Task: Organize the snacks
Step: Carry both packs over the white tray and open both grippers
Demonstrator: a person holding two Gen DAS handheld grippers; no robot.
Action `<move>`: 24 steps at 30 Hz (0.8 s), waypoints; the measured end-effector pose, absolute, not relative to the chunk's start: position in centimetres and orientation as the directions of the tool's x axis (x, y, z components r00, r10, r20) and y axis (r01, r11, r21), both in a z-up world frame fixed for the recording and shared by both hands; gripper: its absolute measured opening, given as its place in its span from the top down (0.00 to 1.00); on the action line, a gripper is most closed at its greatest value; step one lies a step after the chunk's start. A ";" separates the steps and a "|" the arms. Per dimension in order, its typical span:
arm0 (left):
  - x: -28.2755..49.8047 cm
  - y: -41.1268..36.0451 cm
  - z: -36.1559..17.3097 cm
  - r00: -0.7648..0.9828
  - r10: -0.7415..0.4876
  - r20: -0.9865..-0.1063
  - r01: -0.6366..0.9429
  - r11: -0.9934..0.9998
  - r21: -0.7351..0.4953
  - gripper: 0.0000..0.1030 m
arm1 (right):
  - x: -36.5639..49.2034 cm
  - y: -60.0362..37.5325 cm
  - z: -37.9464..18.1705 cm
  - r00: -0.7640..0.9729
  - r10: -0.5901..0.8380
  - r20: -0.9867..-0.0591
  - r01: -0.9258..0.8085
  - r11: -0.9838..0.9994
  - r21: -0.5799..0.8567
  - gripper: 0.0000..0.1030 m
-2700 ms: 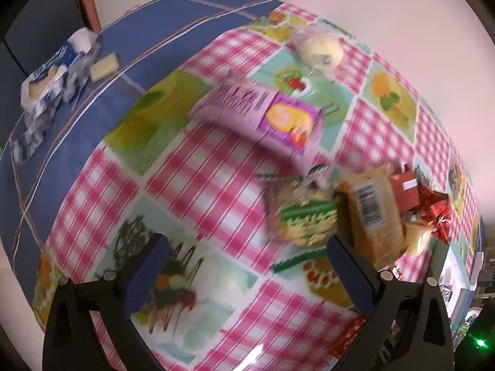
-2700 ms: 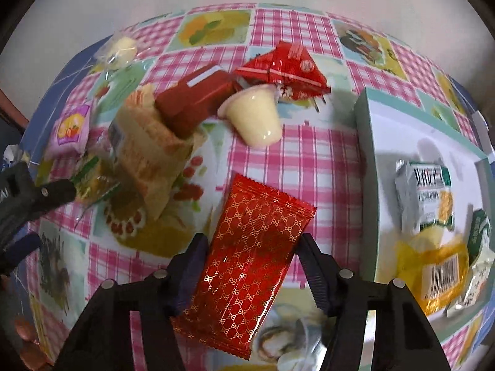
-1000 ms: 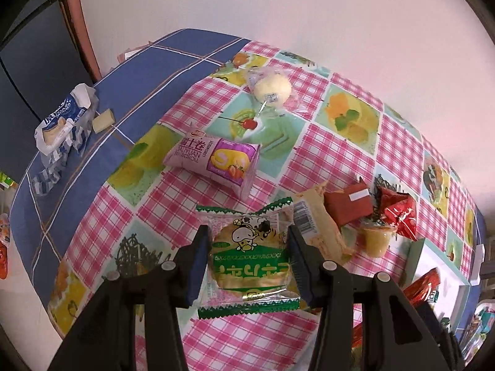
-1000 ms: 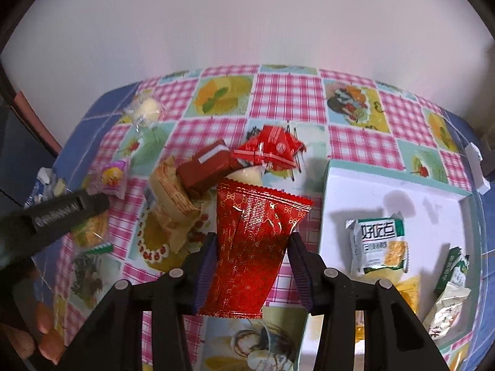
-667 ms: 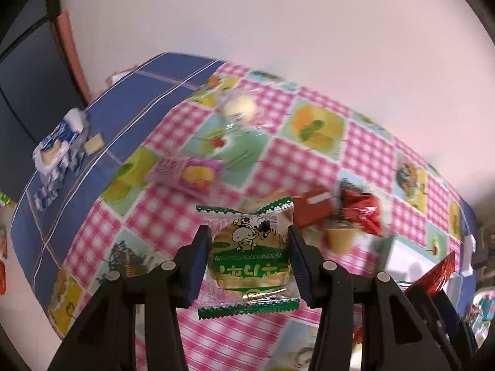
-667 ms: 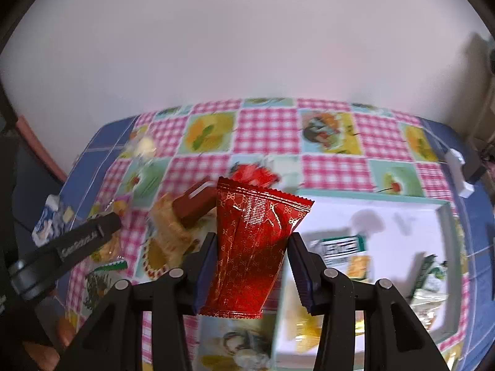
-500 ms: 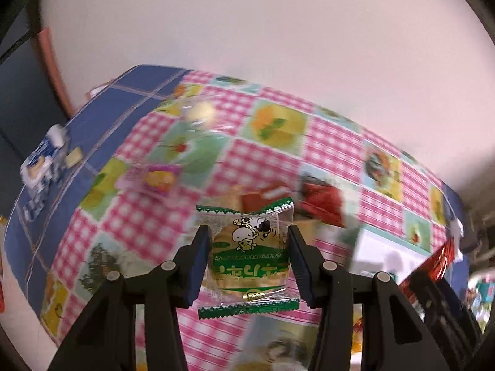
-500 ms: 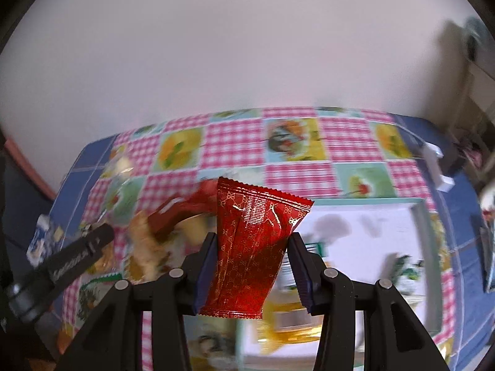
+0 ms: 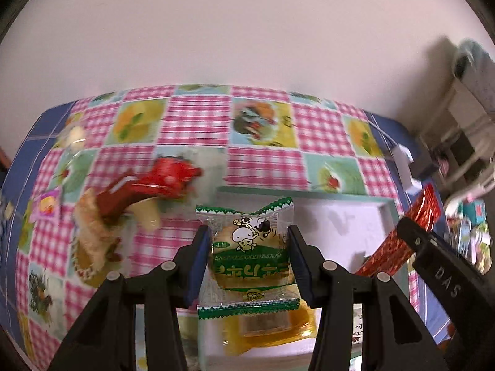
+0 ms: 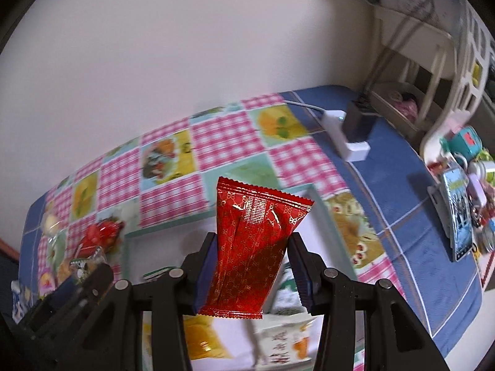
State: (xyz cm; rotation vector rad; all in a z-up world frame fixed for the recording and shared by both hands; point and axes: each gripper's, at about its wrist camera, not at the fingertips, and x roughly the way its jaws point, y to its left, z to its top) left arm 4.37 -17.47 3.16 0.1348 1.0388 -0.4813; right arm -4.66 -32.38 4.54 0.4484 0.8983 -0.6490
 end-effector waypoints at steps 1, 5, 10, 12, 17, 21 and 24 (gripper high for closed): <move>4.2 -18.0 2.9 0.408 -0.323 -0.854 0.454 0.883 -0.117 0.50 | -4.8 -32.9 4.3 0.454 -0.326 -0.829 0.688 0.719 0.094 0.53; 3.9 -20.1 1.3 0.378 -0.340 -0.861 0.489 0.863 -0.126 0.50 | -4.5 -33.8 3.1 0.446 -0.318 -0.836 0.681 0.727 0.087 0.53; 4.4 -21.2 -0.5 0.333 -0.364 -0.870 0.487 0.856 -0.172 0.50 | -4.3 -35.0 1.3 0.417 -0.301 -0.858 0.684 0.726 0.077 0.53; 4.6 -21.5 -0.9 0.317 -0.371 -0.873 0.484 0.855 -0.187 0.50 | -4.4 -35.4 0.8 0.422 -0.273 -0.864 0.683 0.723 0.105 0.53; 4.7 -21.7 -1.1 0.284 -0.394 -0.874 0.480 0.847 -0.226 0.46 | -4.2 -35.4 0.5 0.412 -0.248 -0.877 0.679 0.725 0.114 0.53; 4.8 -21.2 -0.6 0.292 -0.389 -0.874 0.471 0.854 -0.223 0.38 | -4.2 -35.5 0.4 0.400 -0.229 -0.887 0.686 0.717 0.124 0.52; 5.1 -20.4 -0.1 0.290 -0.380 -0.878 0.447 0.865 -0.227 0.37 | -4.4 -35.4 0.4 0.401 -0.210 -0.891 0.687 0.713 0.141 0.51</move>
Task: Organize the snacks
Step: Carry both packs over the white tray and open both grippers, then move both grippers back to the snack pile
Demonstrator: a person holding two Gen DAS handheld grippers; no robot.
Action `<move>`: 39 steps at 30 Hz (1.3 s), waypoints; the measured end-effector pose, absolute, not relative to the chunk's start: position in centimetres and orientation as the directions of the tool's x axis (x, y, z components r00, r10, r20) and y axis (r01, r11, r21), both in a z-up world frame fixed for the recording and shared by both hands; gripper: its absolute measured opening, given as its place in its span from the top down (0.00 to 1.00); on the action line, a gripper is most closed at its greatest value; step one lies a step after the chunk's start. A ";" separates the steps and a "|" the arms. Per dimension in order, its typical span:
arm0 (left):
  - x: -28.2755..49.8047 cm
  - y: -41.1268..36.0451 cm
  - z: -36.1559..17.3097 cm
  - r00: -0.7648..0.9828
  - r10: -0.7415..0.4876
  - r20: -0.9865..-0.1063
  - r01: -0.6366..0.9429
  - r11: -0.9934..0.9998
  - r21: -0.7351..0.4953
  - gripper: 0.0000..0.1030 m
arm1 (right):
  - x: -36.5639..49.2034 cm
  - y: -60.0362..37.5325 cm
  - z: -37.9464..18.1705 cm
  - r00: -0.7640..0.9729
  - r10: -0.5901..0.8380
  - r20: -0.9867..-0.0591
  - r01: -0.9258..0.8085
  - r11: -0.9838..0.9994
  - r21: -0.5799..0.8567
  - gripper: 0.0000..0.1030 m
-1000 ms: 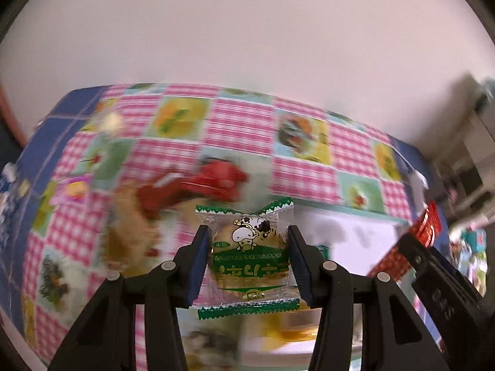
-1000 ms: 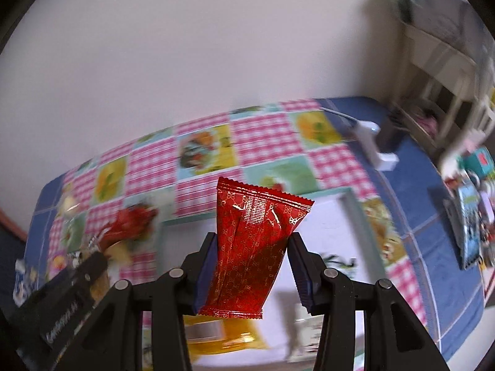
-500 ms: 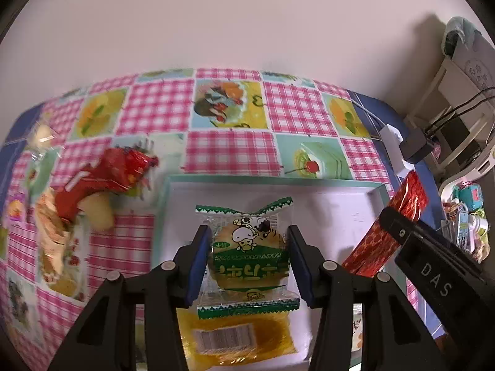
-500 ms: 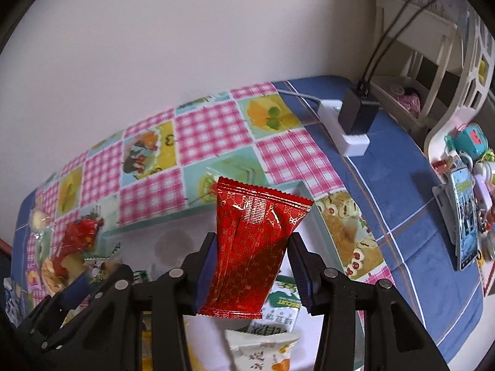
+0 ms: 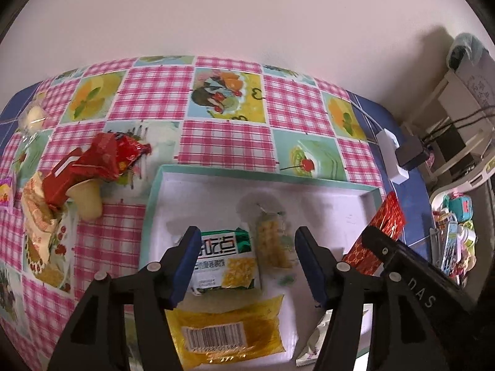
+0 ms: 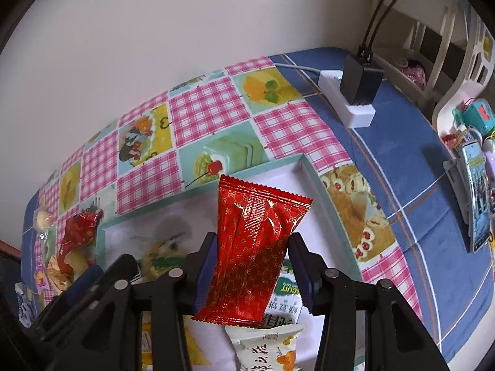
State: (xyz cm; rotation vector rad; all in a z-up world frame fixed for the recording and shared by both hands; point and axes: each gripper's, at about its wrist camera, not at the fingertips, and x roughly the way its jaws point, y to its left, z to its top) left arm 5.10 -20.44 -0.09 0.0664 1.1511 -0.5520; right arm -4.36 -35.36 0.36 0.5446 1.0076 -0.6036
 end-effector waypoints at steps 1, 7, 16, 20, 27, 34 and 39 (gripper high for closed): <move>5.2 -20.2 0.0 0.291 -0.372 -0.881 0.437 0.871 -0.223 0.37 | -4.4 -35.3 0.3 0.405 -0.203 -0.891 0.685 0.713 0.149 0.51; 6.1 -17.5 0.5 0.332 -0.302 -0.893 0.351 0.919 -0.180 0.26 | -4.5 -34.9 -0.2 0.401 -0.166 -0.901 0.674 0.720 0.167 0.42; 6.6 -14.1 -0.2 0.375 -0.208 -0.903 0.273 0.956 -0.107 0.10 | -5.1 -33.8 -0.8 0.407 -0.146 -0.902 0.661 0.728 0.180 0.19; 6.2 -13.2 -0.2 0.398 -0.190 -0.897 0.266 0.960 -0.086 0.05 | -5.3 -33.1 -0.9 0.418 -0.141 -0.897 0.652 0.735 0.188 0.00; 5.2 -11.7 0.1 0.459 -0.154 -0.875 0.277 0.961 -0.023 0.01 | -5.5 -31.8 -0.4 0.432 -0.160 -0.888 0.636 0.752 0.173 0.00; 5.4 -9.4 0.6 0.454 -0.175 -0.874 0.285 0.958 -0.043 0.01 | -5.2 -30.0 0.1 0.443 -0.160 -0.882 0.592 0.791 0.154 0.00; 5.5 -8.0 1.2 0.479 -0.131 -0.868 0.296 0.955 0.020 0.01 | -4.8 -29.1 0.6 0.455 -0.155 -0.877 0.576 0.802 0.157 0.00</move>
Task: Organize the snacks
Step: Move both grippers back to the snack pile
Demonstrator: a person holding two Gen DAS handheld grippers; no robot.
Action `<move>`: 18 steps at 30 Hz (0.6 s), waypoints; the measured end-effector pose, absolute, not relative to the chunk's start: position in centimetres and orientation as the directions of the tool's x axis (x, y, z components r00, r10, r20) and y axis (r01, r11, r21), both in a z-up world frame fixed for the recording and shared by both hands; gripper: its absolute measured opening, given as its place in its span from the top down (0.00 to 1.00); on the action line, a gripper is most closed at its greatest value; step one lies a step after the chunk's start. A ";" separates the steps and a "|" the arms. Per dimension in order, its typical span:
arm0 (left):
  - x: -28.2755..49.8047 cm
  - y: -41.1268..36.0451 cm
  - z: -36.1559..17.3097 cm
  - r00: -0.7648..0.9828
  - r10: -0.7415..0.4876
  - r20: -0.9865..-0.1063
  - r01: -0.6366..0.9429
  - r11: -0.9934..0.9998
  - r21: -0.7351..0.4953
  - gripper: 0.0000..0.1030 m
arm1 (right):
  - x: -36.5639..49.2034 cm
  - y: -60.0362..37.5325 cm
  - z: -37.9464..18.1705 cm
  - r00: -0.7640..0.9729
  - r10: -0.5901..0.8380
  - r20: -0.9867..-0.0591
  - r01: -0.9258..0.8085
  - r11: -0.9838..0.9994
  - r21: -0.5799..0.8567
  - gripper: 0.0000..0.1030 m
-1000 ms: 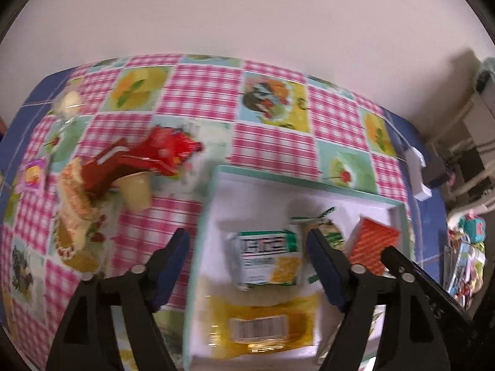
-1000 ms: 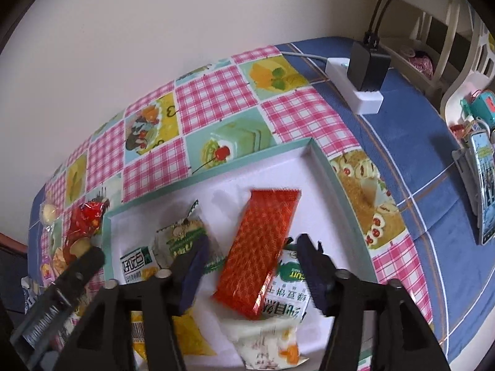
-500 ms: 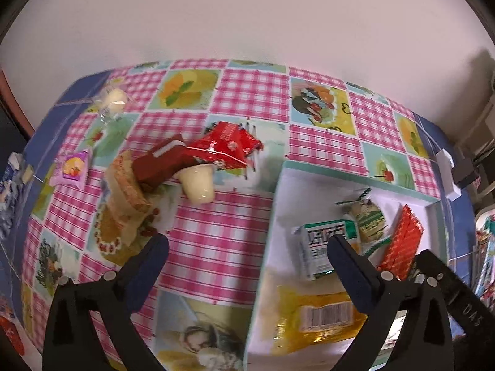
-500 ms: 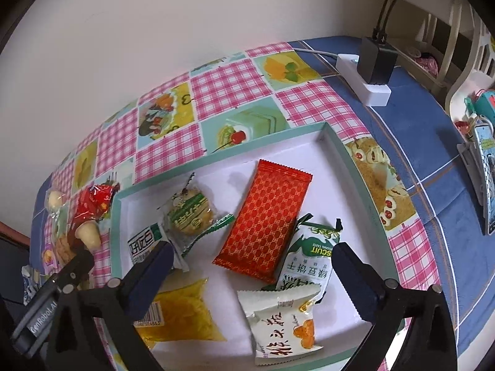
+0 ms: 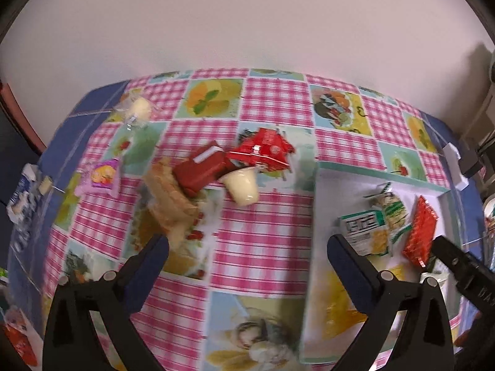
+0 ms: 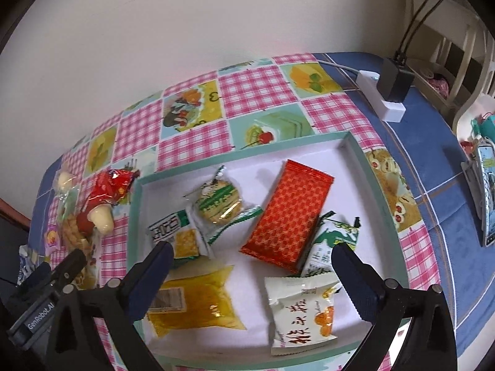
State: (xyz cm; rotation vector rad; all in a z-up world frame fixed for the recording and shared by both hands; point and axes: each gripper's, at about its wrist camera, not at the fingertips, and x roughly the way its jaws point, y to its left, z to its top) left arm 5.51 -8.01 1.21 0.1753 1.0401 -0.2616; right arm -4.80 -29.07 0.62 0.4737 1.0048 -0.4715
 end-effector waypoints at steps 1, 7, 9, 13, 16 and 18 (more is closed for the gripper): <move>5.7 -7.5 1.3 0.481 -0.125 -0.868 0.293 0.956 0.025 0.01 | -4.7 -28.9 0.7 0.457 -0.154 -0.876 0.574 0.804 0.159 0.00; 7.2 -4.6 1.8 0.486 -0.074 -0.871 0.248 0.967 0.056 0.01 | -3.6 -27.2 1.0 0.473 -0.142 -0.869 0.541 0.825 0.160 0.00; 7.8 -3.4 1.9 0.488 -0.056 -0.871 0.230 0.971 0.067 0.01 | -3.2 -26.6 1.1 0.478 -0.141 -0.867 0.531 0.833 0.157 0.00; 8.8 -1.1 2.1 0.488 -0.033 -0.872 0.189 0.980 0.069 0.01 | -2.2 -25.4 1.0 0.490 -0.126 -0.863 0.511 0.843 0.167 0.00; 9.7 0.9 1.9 0.474 -0.031 -0.880 0.152 0.987 0.047 0.01 | -1.6 -24.6 0.8 0.489 -0.122 -0.864 0.507 0.845 0.168 0.00; 10.3 2.5 1.7 0.467 -0.023 -0.884 0.115 0.993 0.035 0.01 | -1.3 -24.2 0.7 0.493 -0.110 -0.863 0.505 0.844 0.181 0.00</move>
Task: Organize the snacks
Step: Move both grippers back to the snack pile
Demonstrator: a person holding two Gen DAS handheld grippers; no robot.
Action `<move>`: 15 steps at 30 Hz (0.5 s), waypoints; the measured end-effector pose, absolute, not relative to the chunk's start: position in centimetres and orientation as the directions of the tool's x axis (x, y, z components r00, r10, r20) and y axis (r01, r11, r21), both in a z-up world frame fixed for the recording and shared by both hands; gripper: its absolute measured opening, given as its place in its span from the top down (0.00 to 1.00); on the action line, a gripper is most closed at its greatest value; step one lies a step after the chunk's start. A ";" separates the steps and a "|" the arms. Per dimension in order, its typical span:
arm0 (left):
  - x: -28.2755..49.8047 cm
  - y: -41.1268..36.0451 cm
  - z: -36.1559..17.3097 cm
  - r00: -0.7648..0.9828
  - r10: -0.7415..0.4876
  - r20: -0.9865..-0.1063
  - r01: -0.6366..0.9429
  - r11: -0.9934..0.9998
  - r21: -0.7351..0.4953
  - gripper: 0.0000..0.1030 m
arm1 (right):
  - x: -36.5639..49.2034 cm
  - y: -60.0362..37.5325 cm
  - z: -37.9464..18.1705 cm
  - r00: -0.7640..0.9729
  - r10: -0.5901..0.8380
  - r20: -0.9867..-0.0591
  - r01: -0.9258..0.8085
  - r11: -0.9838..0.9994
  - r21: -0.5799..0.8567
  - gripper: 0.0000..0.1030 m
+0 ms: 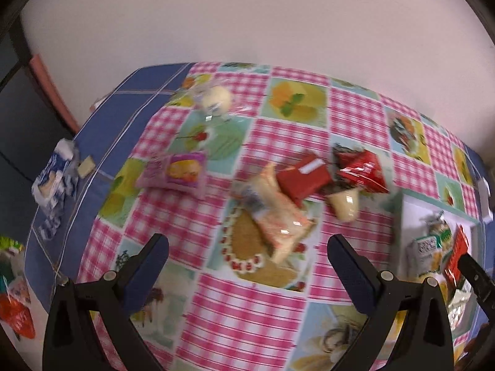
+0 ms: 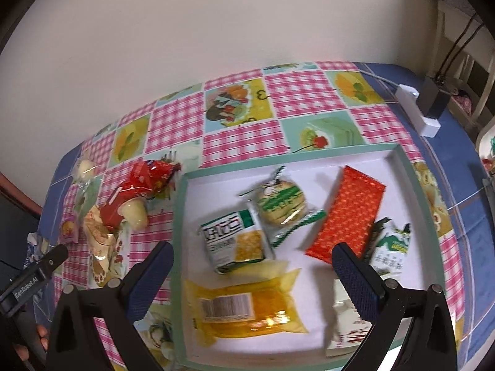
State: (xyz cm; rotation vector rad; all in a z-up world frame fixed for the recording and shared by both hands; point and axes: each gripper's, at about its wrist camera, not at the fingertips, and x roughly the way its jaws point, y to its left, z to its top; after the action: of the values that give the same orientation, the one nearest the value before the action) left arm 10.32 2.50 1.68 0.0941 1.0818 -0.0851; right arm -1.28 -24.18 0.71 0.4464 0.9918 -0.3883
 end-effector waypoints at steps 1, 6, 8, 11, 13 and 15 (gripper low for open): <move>10.5 3.1 1.6 0.465 -0.018 -0.885 0.100 0.994 0.033 0.01 | -1.0 -23.9 0.6 0.495 -0.101 -0.863 0.507 0.841 0.192 0.00; 12.0 6.8 1.2 0.453 -0.001 -0.891 0.018 1.000 0.009 0.01 | -0.1 -23.2 0.2 0.501 -0.085 -0.861 0.513 0.831 0.216 0.00; 12.5 8.1 1.0 0.449 0.006 -0.893 -0.007 1.000 0.003 0.01 | 0.4 -22.7 0.2 0.506 -0.085 -0.859 0.508 0.834 0.217 0.00; 13.2 9.9 0.6 0.441 0.013 -0.897 -0.046 0.999 -0.008 0.01 | 1.1 -21.9 0.4 0.509 -0.089 -0.856 0.499 0.841 0.210 0.00; 13.6 10.9 0.4 0.437 0.017 -0.899 -0.065 0.998 -0.012 0.01 | 1.8 -21.0 0.4 0.512 -0.084 -0.855 0.482 0.852 0.205 0.00; 14.0 11.8 0.1 0.433 0.026 -0.901 -0.081 0.997 -0.010 0.01 | 2.4 -20.1 0.4 0.513 -0.079 -0.855 0.461 0.866 0.196 0.00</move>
State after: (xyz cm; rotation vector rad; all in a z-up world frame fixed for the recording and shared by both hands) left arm 14.03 11.84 0.15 -0.0547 1.1217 0.0668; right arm 2.43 -20.12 0.40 0.4311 0.9852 -0.3367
